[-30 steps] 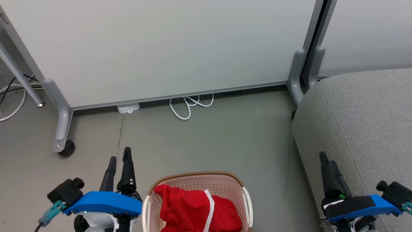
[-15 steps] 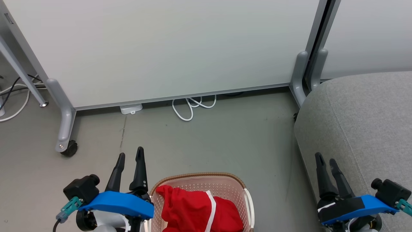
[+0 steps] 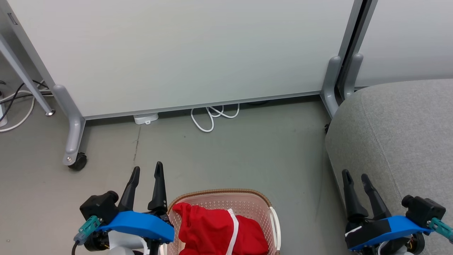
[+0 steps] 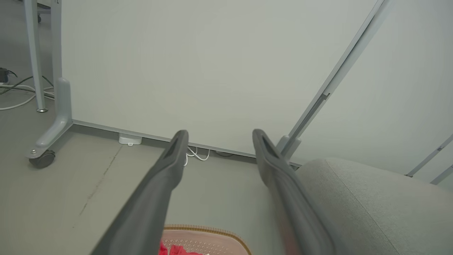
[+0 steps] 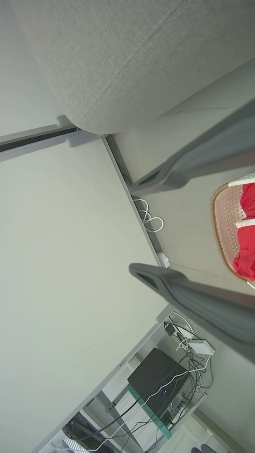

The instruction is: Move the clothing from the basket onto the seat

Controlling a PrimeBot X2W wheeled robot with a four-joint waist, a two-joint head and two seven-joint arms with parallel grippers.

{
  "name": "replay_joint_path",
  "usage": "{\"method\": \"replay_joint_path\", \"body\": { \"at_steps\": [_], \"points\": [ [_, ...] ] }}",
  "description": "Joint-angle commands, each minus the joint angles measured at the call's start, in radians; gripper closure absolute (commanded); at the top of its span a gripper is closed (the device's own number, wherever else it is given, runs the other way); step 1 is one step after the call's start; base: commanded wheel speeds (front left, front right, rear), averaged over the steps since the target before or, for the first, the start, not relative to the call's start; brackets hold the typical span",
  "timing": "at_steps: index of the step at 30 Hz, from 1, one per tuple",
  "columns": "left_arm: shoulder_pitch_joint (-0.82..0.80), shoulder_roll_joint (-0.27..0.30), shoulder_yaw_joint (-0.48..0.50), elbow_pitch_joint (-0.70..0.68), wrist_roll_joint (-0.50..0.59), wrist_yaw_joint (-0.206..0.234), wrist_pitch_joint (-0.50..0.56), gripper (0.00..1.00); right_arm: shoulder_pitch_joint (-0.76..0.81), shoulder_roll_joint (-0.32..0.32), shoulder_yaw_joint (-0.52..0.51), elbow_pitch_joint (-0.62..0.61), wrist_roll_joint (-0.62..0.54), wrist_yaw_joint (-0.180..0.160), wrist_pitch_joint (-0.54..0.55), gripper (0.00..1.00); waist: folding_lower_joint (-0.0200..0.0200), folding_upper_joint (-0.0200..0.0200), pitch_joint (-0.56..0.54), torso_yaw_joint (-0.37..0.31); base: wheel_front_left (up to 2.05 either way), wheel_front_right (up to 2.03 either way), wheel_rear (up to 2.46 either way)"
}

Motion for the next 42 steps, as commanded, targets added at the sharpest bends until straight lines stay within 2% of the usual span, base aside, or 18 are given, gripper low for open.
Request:
{"method": "replay_joint_path", "body": {
  "at_steps": [1, 42],
  "points": [
    [-0.024, 0.006, -0.005, -0.003, 0.024, 0.004, -0.011, 0.0, -0.007, -0.008, 0.002, -0.011, -0.024, 0.002, -0.009, 0.0, -0.0001, 0.0, 0.002, 0.0, 0.0, 0.0, 0.0],
    [-0.041, 0.006, -0.048, 0.044, 0.255, 0.024, -0.093, 0.0, -0.011, -0.011, 0.016, -0.005, -0.312, 0.003, -0.065, 0.0, -0.0001, 0.0, 0.015, 0.011, 0.0, 0.0, 0.0]
  ]
}}
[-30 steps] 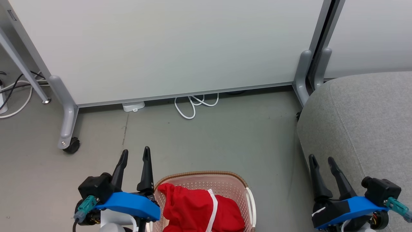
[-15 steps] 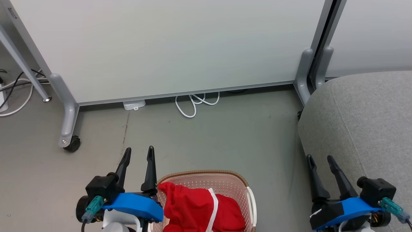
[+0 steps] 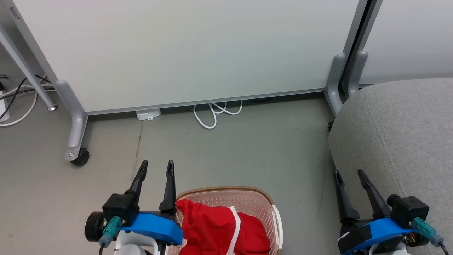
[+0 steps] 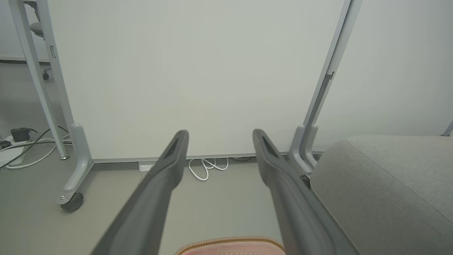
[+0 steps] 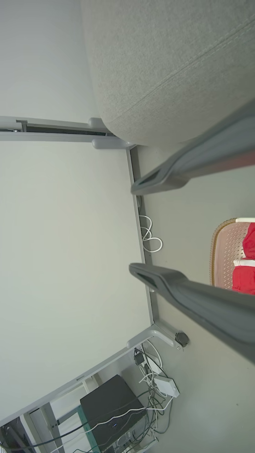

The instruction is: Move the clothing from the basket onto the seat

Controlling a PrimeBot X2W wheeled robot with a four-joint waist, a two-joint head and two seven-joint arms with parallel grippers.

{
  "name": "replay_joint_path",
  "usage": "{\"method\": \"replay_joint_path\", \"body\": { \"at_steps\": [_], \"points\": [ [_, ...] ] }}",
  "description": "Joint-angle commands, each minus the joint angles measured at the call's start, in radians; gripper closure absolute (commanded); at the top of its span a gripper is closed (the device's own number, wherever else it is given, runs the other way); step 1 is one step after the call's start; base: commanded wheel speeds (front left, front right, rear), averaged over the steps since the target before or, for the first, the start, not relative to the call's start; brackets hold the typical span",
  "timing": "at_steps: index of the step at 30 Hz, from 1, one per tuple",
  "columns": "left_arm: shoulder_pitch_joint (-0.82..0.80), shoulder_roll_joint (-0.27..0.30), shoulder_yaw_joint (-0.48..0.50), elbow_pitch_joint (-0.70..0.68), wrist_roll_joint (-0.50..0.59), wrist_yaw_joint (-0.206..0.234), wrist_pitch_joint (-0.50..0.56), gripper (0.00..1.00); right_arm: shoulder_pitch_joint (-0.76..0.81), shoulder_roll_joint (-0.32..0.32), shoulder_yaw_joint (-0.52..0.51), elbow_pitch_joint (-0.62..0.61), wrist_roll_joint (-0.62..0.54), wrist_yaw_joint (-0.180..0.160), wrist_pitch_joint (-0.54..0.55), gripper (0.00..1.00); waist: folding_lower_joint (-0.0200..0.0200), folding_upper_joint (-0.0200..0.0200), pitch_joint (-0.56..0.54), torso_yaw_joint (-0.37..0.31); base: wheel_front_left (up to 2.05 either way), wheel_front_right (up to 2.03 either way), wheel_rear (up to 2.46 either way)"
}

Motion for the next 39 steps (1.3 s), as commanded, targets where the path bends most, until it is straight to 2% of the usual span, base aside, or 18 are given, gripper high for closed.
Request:
{"method": "replay_joint_path", "body": {
  "at_steps": [1, 21, 31, 39],
  "points": [
    [-0.016, 0.003, -0.006, 0.001, 0.02, 0.005, -0.008, 0.0, -0.009, -0.007, 0.001, 0.0, -0.02, 0.002, -0.008, 0.0, 0.0, 0.0, 0.0, 0.0, 0.0, 0.0, 0.0],
    [-0.02, 0.003, -0.007, 0.004, 0.01, 0.009, -0.008, 0.0, -0.02, -0.007, 0.005, -0.009, -0.014, 0.001, -0.008, 0.0, 0.0, 0.0, 0.033, -0.006, 0.0, 0.0, 0.0],
    [-0.068, 0.005, 0.011, 0.074, 0.031, -0.005, -0.008, 0.0, -0.088, -0.006, 0.04, -0.04, -0.014, 0.001, -0.008, 0.0, 0.0, 0.0, 0.172, -0.057, 0.0, 0.0, 0.0],
    [-0.178, 0.02, 0.009, 0.259, 0.038, -0.027, -0.008, 0.0, -0.172, -0.006, 0.074, -0.057, -0.012, 0.001, -0.018, 0.0, 0.0, 0.0, 0.318, -0.116, 0.0, 0.0, 0.0]
  ]
}}
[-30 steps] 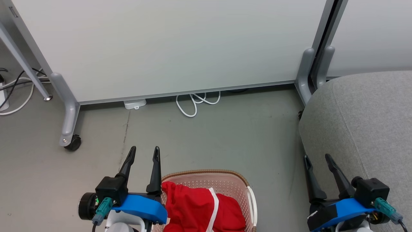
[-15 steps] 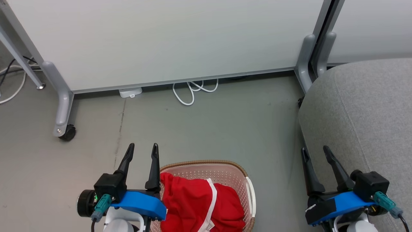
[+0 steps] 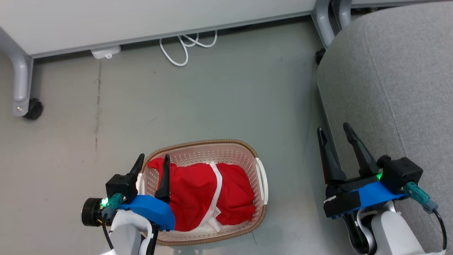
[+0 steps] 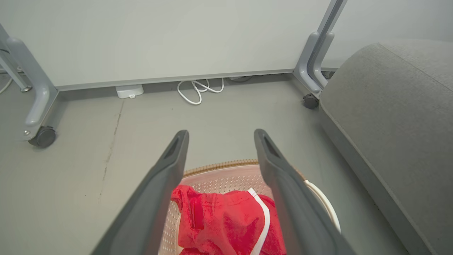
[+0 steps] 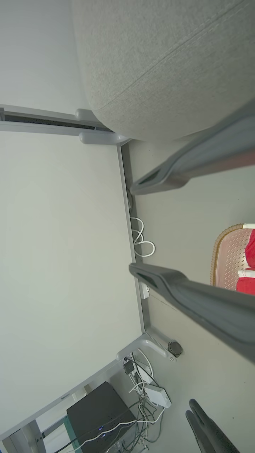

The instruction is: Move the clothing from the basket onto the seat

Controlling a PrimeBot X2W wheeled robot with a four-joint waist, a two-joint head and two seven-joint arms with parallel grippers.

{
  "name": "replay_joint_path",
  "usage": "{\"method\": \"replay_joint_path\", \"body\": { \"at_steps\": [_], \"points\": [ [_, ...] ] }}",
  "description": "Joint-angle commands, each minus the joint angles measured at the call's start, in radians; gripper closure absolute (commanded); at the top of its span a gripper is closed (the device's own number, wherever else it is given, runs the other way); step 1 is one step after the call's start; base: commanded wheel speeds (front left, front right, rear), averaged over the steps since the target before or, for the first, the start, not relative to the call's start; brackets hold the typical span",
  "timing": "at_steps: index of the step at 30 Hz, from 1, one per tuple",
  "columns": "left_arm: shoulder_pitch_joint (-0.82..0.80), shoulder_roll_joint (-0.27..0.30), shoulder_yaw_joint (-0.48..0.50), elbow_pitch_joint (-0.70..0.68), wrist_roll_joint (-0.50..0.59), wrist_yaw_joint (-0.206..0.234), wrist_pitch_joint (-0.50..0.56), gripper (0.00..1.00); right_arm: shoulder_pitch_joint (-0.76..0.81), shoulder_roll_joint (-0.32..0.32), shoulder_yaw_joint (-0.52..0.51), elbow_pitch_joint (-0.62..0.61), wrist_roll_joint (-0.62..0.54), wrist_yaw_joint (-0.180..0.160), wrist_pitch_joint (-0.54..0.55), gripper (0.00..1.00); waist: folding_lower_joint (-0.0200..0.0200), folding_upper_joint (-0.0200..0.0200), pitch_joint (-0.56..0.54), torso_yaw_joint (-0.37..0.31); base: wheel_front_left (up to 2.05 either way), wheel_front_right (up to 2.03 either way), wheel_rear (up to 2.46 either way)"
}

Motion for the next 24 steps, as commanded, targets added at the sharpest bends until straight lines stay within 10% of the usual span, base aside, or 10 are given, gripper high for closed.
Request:
{"method": "replay_joint_path", "body": {
  "at_steps": [1, 24],
  "points": [
    [-0.04, 0.011, 0.001, 0.032, 0.004, -0.004, -0.002, 0.0, -0.028, -0.005, 0.007, -0.011, 0.007, 0.0, -0.007, 0.0, -0.0001, 0.0, 0.072, -0.044, 0.0, 0.0, 0.0],
    [-0.336, 0.063, 0.035, 0.571, -0.034, 0.04, 0.012, 0.0, -0.171, -0.004, 0.139, -0.014, 0.047, 0.0, -0.043, 0.0, -0.0001, 0.0, 0.324, -0.18, 0.0, 0.0, 0.0]
  ]
}}
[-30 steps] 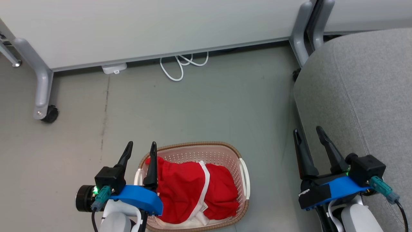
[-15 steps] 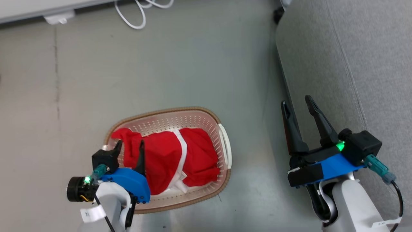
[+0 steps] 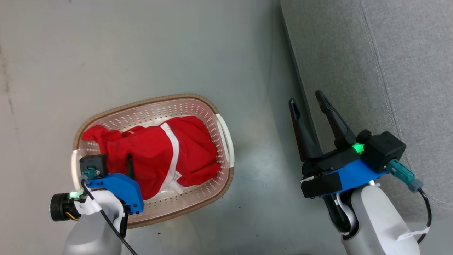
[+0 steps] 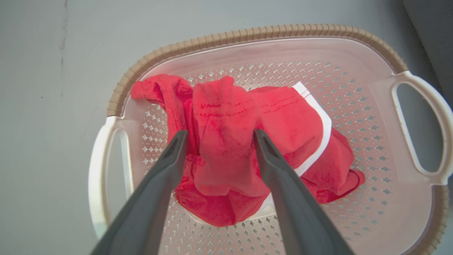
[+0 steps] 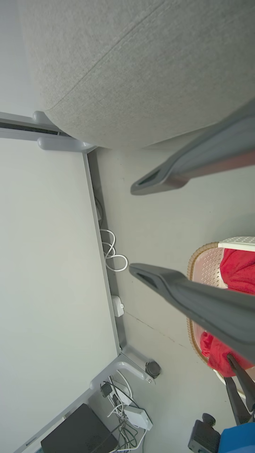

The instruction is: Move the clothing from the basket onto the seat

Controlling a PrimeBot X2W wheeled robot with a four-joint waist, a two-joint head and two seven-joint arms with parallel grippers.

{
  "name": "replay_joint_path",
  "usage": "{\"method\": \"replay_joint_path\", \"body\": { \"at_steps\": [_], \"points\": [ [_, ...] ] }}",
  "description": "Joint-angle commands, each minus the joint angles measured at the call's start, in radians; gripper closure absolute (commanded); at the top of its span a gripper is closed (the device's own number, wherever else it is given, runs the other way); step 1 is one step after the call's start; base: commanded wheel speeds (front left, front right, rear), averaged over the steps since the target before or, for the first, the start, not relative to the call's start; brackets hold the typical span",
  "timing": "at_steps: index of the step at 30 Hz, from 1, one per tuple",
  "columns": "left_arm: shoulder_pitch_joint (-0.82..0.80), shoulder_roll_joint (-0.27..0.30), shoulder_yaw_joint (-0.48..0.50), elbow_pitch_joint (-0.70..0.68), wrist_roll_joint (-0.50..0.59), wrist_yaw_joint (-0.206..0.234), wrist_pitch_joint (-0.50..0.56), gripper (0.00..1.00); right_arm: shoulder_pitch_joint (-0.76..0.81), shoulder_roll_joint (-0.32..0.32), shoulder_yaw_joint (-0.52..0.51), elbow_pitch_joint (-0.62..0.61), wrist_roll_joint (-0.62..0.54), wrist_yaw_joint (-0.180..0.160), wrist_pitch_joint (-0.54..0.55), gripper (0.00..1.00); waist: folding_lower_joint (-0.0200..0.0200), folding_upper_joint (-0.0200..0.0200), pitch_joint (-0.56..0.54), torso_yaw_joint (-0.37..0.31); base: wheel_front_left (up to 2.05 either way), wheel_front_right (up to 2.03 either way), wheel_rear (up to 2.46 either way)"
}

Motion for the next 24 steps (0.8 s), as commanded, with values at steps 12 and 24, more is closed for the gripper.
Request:
{"method": "replay_joint_path", "body": {
  "at_steps": [12, 24],
  "points": [
    [-0.075, 0.012, 0.01, 0.084, -0.04, -0.02, 0.003, 0.9, -0.044, -0.003, 0.03, 0.01, 0.023, 0.0, -0.016, 0.0, -0.0002, 0.0, 0.059, -0.049, 0.0, 0.0, 0.0],
    [-0.085, 0.002, -0.013, 0.102, -0.041, -0.03, -0.008, 1.0, -0.051, -0.003, 0.032, 0.009, 0.028, 0.0, -0.018, 0.0, -0.0002, 0.0, 0.051, -0.048, 0.0, 0.0, 0.0]
  ]
}}
